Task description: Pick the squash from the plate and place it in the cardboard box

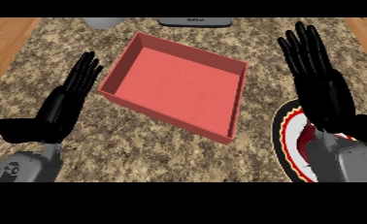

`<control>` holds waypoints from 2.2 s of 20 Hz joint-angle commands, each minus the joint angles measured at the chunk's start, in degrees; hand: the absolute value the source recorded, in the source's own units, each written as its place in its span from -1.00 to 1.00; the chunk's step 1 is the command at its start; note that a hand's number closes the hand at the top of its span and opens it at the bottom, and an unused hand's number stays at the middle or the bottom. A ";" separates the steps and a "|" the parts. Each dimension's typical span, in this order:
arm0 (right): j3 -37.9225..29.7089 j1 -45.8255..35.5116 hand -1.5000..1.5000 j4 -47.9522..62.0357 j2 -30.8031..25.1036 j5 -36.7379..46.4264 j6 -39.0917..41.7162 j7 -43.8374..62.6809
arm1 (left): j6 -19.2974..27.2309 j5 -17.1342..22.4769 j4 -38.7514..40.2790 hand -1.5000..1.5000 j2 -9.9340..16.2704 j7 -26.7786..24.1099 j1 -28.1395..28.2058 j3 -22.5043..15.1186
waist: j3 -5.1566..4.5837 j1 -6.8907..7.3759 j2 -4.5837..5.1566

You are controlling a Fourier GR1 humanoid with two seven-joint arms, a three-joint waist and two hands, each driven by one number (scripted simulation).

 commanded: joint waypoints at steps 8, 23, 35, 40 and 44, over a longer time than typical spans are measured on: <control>-17.17 9.27 1.00 8.98 -21.19 18.30 -10.23 4.62 | 9.56 -9.18 5.39 0.00 5.28 5.15 7.89 3.07 | -0.50 -3.49 2.36; -21.54 25.98 -1.00 9.71 -29.58 22.21 -2.50 0.42 | 12.88 -14.34 3.56 0.00 1.55 9.49 8.73 0.45 | -0.21 -2.13 1.00; -11.01 27.18 -1.00 -3.75 -40.00 22.58 18.56 26.66 | 11.04 -15.01 1.58 0.00 2.24 10.11 10.22 1.56 | -0.19 -1.22 1.06; -8.62 25.23 -1.00 -8.22 -34.45 26.75 17.97 36.32 | 13.65 -19.52 2.59 0.00 -2.46 10.89 9.71 0.03 | -0.13 -1.41 1.09; -8.72 30.20 -1.00 -9.63 -29.25 32.89 16.19 33.64 | 10.21 -19.14 1.51 0.00 -1.35 13.23 8.54 2.88 | -0.10 -1.74 1.03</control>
